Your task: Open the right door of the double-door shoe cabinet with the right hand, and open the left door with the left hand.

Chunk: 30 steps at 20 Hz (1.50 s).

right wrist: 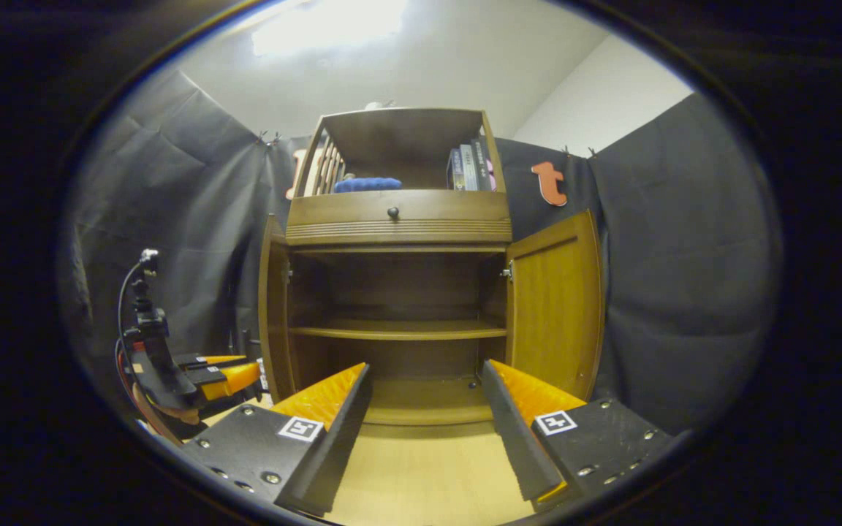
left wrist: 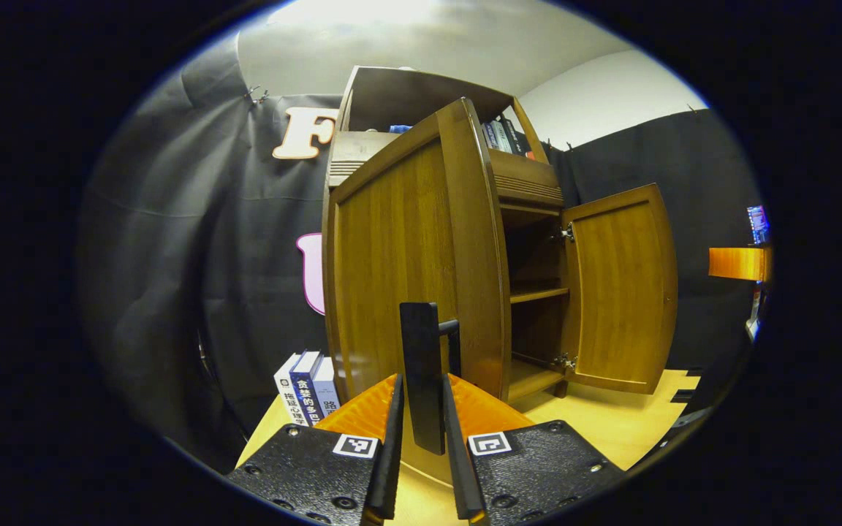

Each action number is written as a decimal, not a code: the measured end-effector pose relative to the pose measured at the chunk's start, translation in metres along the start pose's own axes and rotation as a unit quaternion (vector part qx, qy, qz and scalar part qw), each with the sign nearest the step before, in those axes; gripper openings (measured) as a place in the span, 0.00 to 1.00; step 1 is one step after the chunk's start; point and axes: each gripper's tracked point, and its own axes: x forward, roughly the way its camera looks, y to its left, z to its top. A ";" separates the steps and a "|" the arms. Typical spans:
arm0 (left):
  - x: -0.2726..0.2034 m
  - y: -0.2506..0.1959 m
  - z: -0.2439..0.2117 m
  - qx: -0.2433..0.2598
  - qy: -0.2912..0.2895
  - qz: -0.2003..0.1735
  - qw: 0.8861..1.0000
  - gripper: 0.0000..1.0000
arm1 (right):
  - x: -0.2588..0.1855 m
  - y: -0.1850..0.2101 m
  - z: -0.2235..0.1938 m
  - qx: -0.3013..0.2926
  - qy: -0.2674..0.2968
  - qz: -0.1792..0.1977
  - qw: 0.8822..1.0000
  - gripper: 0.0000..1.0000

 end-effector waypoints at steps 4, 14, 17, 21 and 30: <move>-0.004 0.033 0.001 0.008 -0.004 0.047 0.999 0.22 | 0.000 0.011 0.000 -0.004 0.002 0.011 1.000 0.90; -0.021 0.103 0.016 -0.007 -0.020 0.065 0.998 0.25 | 0.014 0.026 -0.004 -0.004 0.012 0.017 1.000 0.90; -0.012 0.107 0.020 -0.009 -0.016 0.057 0.998 0.29 | 0.015 0.031 -0.005 -0.004 0.014 0.023 1.000 0.90; -0.011 0.118 0.019 -0.006 -0.007 0.045 0.999 0.29 | 0.012 0.037 -0.004 -0.015 0.016 0.028 0.999 0.90; -0.014 0.124 0.019 -0.017 -0.008 0.054 0.998 0.44 | 0.004 0.019 -0.010 0.003 0.013 0.017 1.000 0.90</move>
